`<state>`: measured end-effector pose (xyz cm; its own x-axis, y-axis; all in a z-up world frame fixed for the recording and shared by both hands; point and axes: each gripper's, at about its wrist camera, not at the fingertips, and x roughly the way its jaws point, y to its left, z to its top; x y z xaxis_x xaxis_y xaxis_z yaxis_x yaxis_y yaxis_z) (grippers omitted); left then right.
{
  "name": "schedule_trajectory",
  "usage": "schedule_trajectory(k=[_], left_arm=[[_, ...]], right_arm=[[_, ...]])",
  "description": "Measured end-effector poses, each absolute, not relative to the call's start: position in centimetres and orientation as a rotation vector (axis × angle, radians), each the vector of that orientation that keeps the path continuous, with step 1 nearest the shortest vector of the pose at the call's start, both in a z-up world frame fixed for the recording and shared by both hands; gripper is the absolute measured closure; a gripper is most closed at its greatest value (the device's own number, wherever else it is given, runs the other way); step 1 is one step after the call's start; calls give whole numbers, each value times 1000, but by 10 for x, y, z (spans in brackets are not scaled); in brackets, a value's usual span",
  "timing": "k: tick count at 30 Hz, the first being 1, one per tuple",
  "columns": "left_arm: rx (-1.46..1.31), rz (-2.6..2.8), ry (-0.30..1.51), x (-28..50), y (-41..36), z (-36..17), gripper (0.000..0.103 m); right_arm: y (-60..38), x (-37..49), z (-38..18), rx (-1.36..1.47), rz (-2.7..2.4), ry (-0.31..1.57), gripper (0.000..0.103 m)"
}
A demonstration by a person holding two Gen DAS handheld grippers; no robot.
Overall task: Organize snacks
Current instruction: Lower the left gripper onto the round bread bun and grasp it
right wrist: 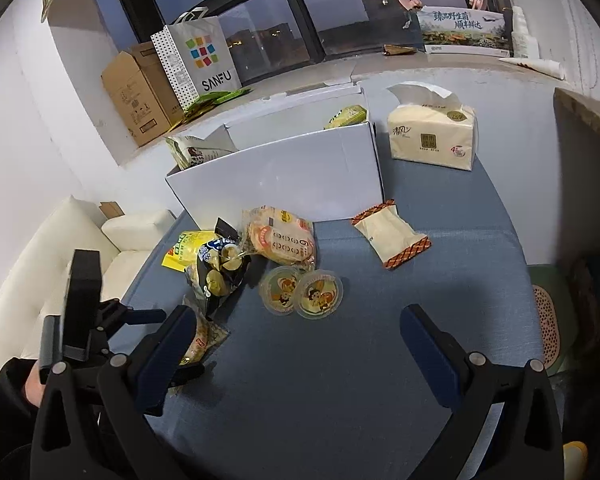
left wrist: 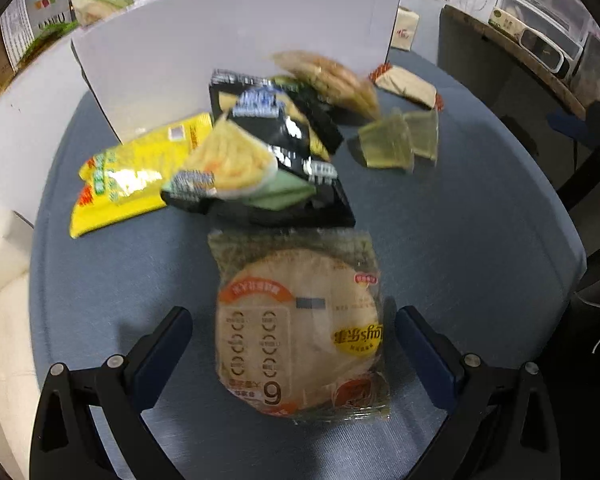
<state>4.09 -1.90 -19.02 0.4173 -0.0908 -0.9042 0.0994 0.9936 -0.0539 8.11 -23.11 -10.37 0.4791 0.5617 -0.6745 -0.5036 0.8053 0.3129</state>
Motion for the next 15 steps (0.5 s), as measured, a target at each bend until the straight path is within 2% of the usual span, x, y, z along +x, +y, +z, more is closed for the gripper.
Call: schedule_trajectory(k=[1,2,10,15], left_arm=[[12,-114,1115,38,-19,-188,9],[29,-105,1106,37,-17,-186,25],[-66,-145,1032,15,3,-161,25],[-134,-158,916,-7,24,-122,25]], right_arm=[[-231,81,-104,77,654,848,0],[-232,80,-104,80,658,846,0],[-234,86,-111,92,651,858,0],[-234,108,-117,20,614,849,0]])
